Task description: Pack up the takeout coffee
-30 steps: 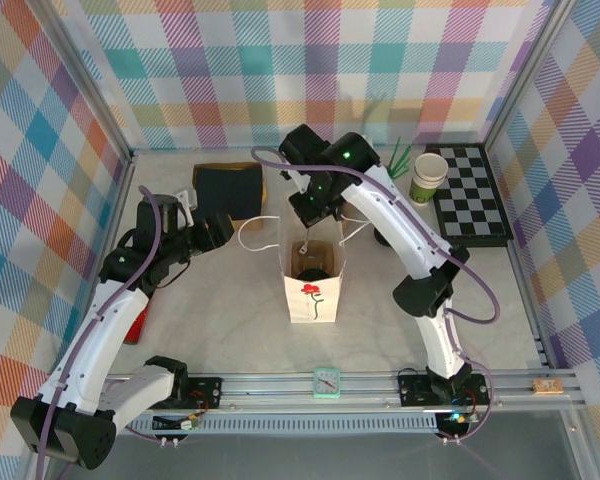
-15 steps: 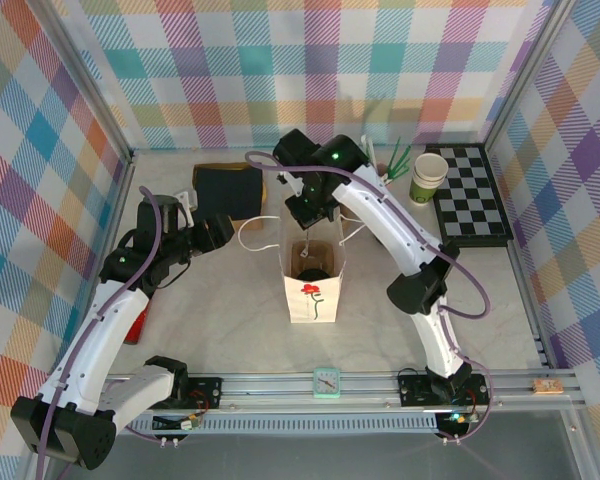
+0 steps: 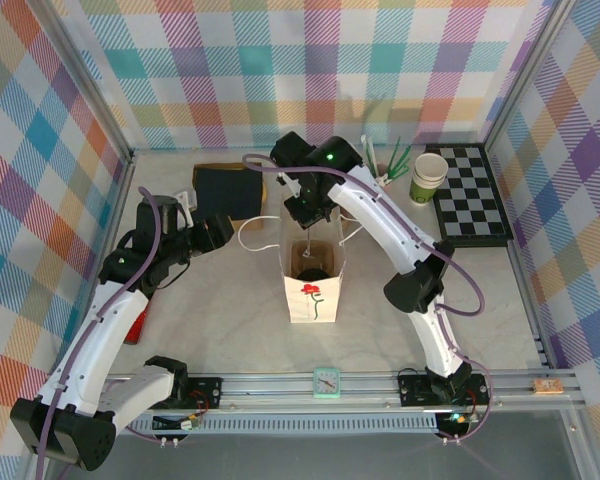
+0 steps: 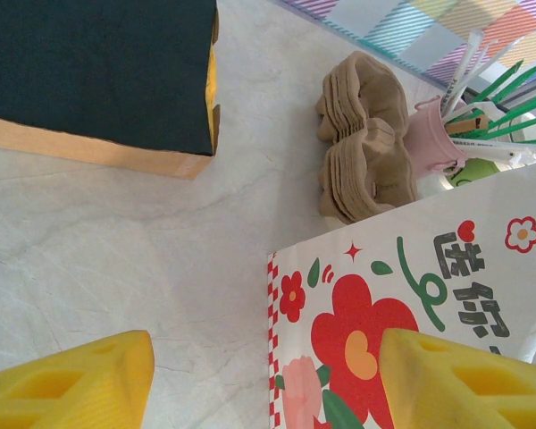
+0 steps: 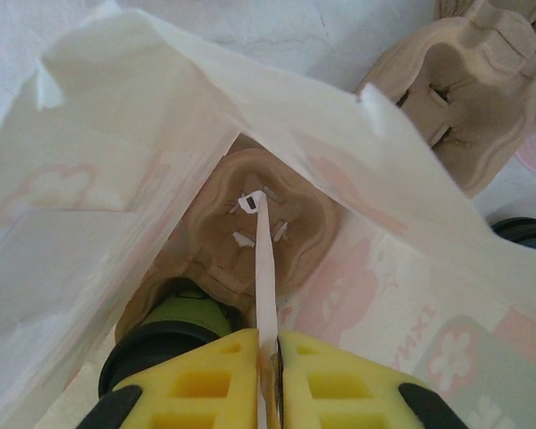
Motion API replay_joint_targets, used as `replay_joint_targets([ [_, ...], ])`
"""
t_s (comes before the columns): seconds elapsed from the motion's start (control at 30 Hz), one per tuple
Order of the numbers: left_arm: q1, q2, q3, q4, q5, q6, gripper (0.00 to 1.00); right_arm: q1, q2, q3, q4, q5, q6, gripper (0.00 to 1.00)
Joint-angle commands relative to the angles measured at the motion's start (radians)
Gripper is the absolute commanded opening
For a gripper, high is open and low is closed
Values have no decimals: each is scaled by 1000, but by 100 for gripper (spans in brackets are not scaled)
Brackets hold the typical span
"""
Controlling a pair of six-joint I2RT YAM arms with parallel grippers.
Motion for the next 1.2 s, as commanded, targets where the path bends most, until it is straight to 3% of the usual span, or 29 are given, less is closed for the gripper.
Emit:
replay_joint_targets([
  [0.0, 11, -11, -12, 15, 13, 17, 68, 4, -2, 39, 3, 26, -11, 16],
  [0.17, 11, -10, -11, 16, 15, 15, 68, 4, -11, 57, 5, 32, -14, 31],
  [0.53, 10, -2, -1, 17, 17, 17, 68, 3, -97, 73, 30, 61, -4, 33],
  [0.7, 10, 13, 12, 10, 9, 26, 68, 4, -165, 69, 48, 56, -2, 38],
  [1.17, 10, 113, 83, -14, -17, 55, 68, -37, -428, -147, 192, 58, 23, 64],
])
